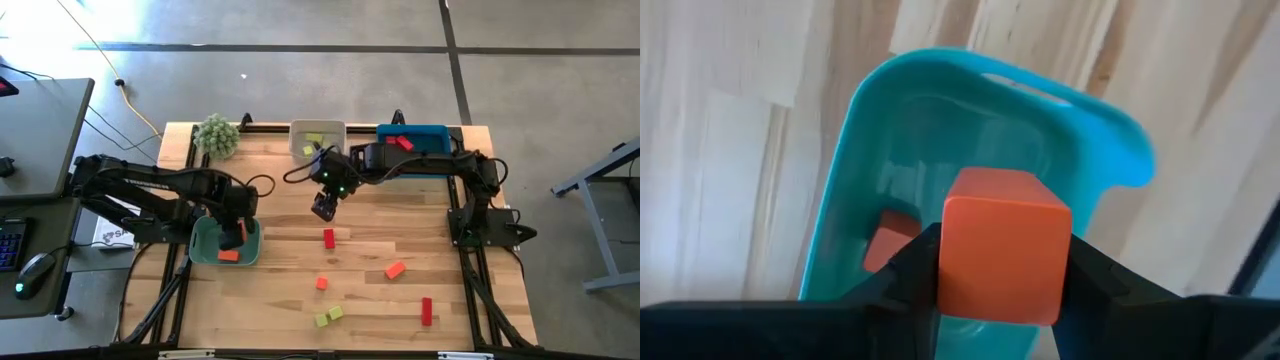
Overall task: Sort & place blocks by color
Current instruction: Put the orange block into the green bin, then put the red block into the blue bin
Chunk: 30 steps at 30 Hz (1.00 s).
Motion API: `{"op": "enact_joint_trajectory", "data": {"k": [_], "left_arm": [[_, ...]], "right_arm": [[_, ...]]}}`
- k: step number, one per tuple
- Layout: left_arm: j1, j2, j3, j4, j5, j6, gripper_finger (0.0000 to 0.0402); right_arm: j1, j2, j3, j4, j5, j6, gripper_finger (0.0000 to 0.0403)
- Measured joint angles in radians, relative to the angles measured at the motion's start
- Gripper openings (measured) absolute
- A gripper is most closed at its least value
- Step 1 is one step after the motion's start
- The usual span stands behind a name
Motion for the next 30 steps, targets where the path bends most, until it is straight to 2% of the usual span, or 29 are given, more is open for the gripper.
{"op": "enact_joint_trajectory", "data": {"k": [9,16,26,30], "left_arm": [[-0.008,0.000,-0.014,0.000,-0.015,0.018,0.0117],[-0.008,0.000,-0.014,-0.001,-0.031,0.102,0.0121],[-0.008,0.000,-0.014,-0.002,-0.034,0.175,0.0215],[-0.008,0.000,-0.014,-0.002,-0.033,0.162,0.0235]], "right_arm": [[0.052,0.000,0.000,-0.010,0.132,0.212,0.0220],[0.080,0.003,0.000,-0.010,0.191,0.389,0.0220],[0.117,0.076,-0.001,-0.021,0.227,0.610,0.0220],[0.128,0.102,-0.001,-0.048,0.230,0.676,0.0220]]}}
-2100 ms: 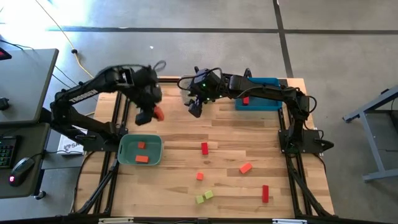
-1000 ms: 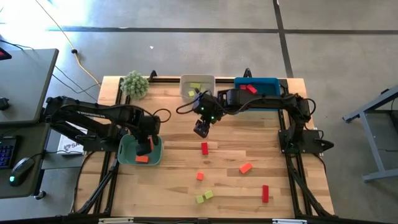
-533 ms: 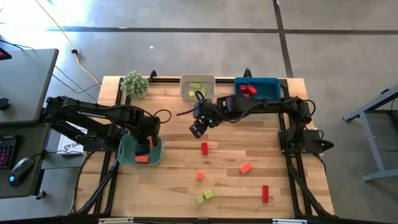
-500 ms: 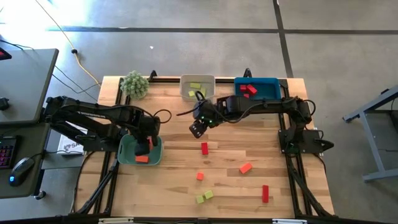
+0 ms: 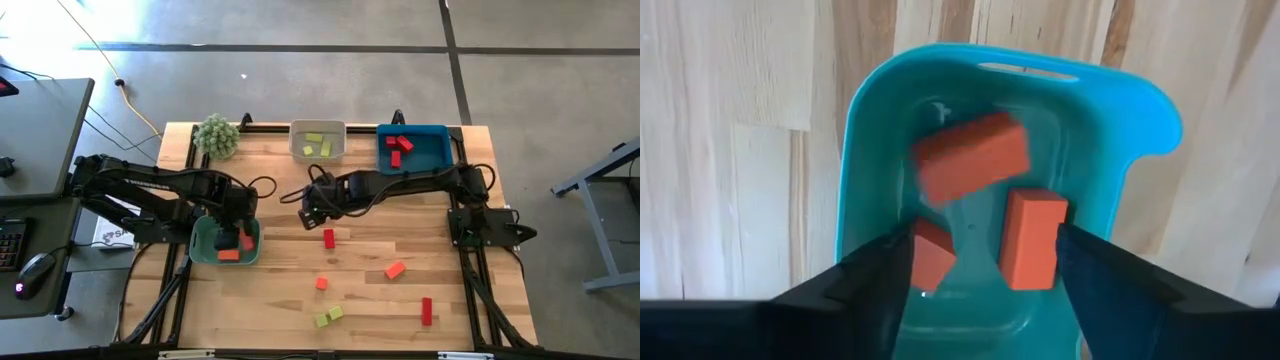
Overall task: Sort & place blocks by color
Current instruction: Put the red block into the blue bin
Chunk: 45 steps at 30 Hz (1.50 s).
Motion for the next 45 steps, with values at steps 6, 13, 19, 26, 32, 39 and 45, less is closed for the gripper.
{"op": "enact_joint_trajectory", "data": {"k": [6,13,19,26,32,39,45], "left_arm": [[0.000,0.000,0.000,-0.001,0.000,-0.004,0.0238],[0.000,0.000,0.000,0.002,0.000,-0.004,0.0239],[0.000,0.000,0.000,0.002,0.000,-0.004,0.0239],[0.000,0.000,0.000,0.003,0.000,-0.004,0.0239],[0.000,0.000,0.000,0.003,0.000,-0.004,0.0239],[0.000,0.000,0.000,0.004,0.000,-0.004,0.0239],[0.000,0.000,0.000,0.004,0.000,0.022,0.0239]], "right_arm": [[0.021,0.047,0.000,-0.042,0.000,0.094,0.0220],[0.035,0.106,0.000,-0.050,0.000,0.175,0.0220],[0.041,0.152,0.000,-0.051,-0.016,0.178,0.0220],[0.041,0.227,0.000,-0.052,-0.084,0.200,0.0220],[0.041,0.268,0.000,-0.053,-0.095,0.220,0.0220],[0.041,0.331,0.000,-0.047,-0.149,0.220,0.0220],[0.039,0.351,0.005,-0.036,-0.189,0.210,0.0200]]}}
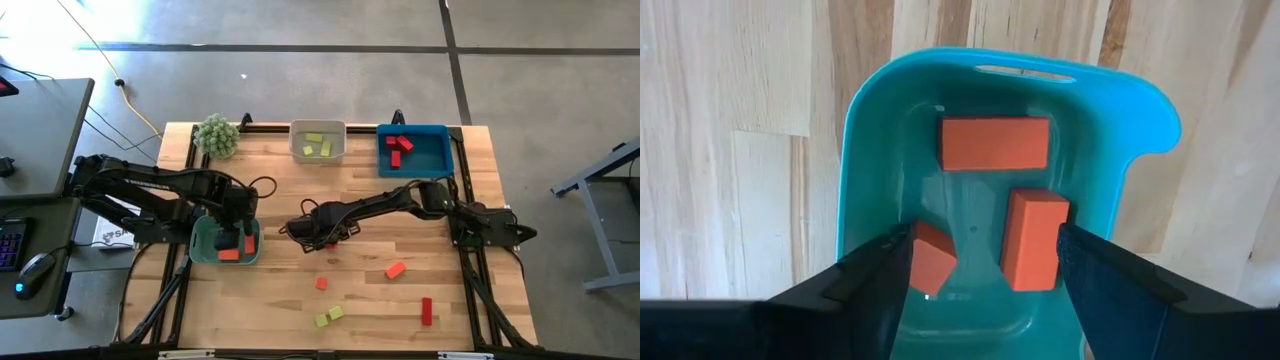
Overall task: Sort & place blocks by color
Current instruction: Put the red block into the blue bin
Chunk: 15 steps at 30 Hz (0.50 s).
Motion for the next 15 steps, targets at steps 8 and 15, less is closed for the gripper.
{"op": "enact_joint_trajectory", "data": {"k": [8,15], "left_arm": [[0.000,0.000,0.000,0.000,0.000,0.008,0.0239],[0.000,0.000,0.000,0.001,0.000,0.008,0.0239]], "right_arm": [[0.001,0.001,0.000,0.000,-0.004,-0.042,0.0101],[0.002,-0.023,-0.006,-0.018,0.014,-0.089,0.0101]]}}
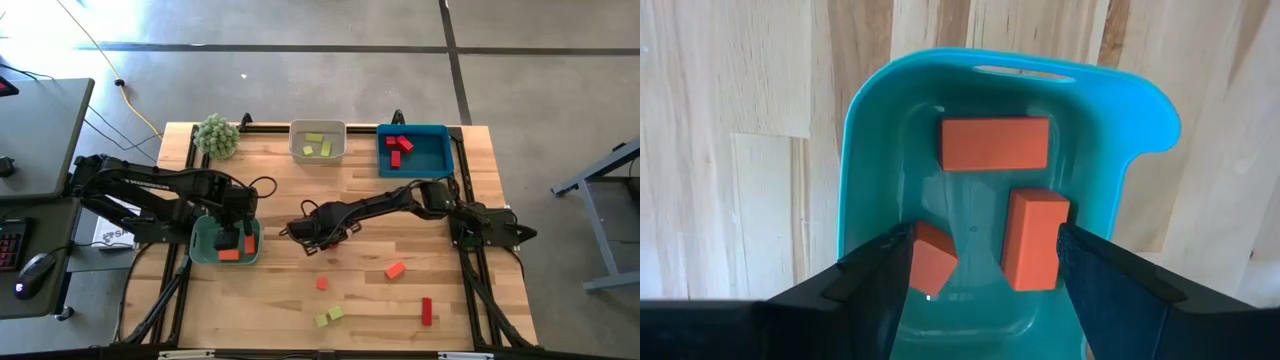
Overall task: Sort & place blocks by color
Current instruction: Put the red block into the blue bin
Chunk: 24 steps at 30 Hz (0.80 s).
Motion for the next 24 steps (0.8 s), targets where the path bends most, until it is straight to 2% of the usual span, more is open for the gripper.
{"op": "enact_joint_trajectory", "data": {"k": [11,17,24], "left_arm": [[0.000,0.000,0.000,0.002,-0.006,-0.003,0.0239],[0.002,0.000,0.000,0.004,-0.027,-0.058,0.0239],[0.002,0.000,0.000,0.004,-0.099,-0.138,0.0239]], "right_arm": [[-0.012,-0.143,-0.001,-0.121,0.199,-0.070,0.0101],[-0.066,-0.219,-0.001,-0.232,0.338,-0.193,0.0101],[-0.165,-0.301,0.001,-0.323,0.500,-0.357,0.0101]]}}
